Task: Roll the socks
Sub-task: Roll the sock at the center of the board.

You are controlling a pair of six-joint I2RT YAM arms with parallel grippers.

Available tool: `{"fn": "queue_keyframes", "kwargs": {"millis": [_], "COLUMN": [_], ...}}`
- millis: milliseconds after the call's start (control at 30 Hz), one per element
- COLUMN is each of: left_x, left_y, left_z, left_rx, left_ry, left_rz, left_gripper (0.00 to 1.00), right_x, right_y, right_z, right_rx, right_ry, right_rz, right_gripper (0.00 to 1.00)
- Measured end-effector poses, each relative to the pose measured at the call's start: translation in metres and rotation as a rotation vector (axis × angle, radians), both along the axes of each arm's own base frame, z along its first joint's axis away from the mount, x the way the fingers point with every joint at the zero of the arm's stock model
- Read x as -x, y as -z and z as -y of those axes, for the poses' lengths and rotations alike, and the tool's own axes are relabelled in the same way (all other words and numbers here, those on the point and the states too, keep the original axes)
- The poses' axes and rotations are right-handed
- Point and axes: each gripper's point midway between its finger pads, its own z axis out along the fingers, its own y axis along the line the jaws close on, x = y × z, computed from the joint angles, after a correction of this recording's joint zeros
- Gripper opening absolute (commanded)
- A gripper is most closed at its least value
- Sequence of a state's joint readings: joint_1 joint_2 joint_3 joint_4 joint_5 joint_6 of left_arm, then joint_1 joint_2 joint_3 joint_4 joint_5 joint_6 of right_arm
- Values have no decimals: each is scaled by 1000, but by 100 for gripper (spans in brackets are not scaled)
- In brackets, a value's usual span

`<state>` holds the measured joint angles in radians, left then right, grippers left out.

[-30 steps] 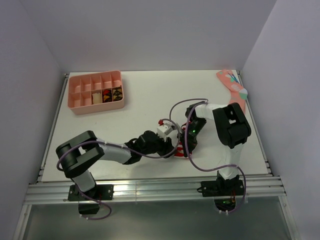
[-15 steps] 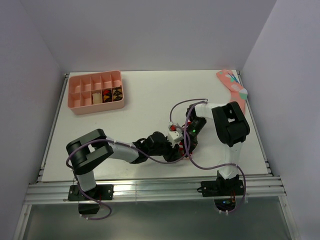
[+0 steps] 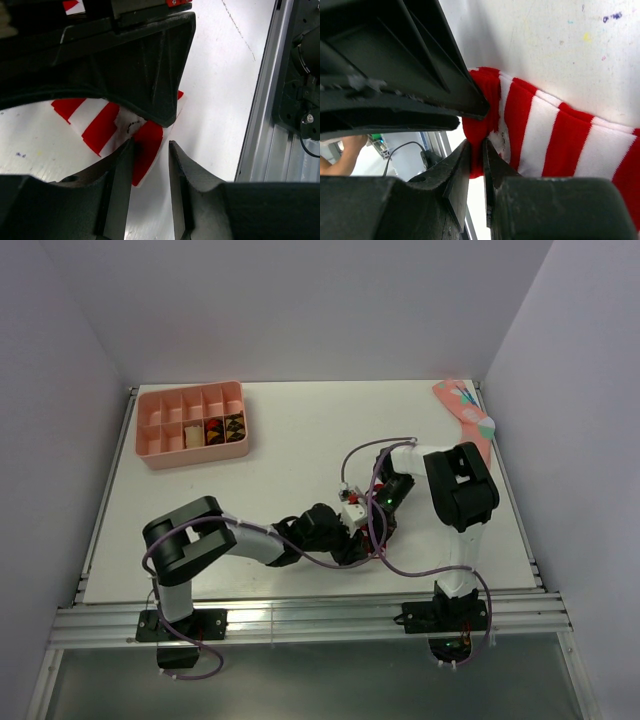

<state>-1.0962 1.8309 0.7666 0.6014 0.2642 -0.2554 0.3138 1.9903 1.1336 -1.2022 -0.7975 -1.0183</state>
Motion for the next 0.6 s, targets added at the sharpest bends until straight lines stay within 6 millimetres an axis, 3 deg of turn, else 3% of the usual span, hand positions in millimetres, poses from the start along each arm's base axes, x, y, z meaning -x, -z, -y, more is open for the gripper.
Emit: {"fn": "queue_keyframes", "kwargs": {"millis": [133,367,600], "left_x": [-1,-4,-5], "left_y": [3,7,7], "left_z": [6,16,27], "left_rx": [-2,-17,-47], "left_ry": [3,-2,4], "left_rz": [1,-8,-47], "left_gripper": [33,10,2], "right_x": [0,-2,-9], "right_y": [0,0,-1], "right_z": [2,7,14], "right_rx": [6,23,48], "right_ry": [5,12,60], "right_rz": [-6,-8,3], "right_gripper": [22,23,44]}}
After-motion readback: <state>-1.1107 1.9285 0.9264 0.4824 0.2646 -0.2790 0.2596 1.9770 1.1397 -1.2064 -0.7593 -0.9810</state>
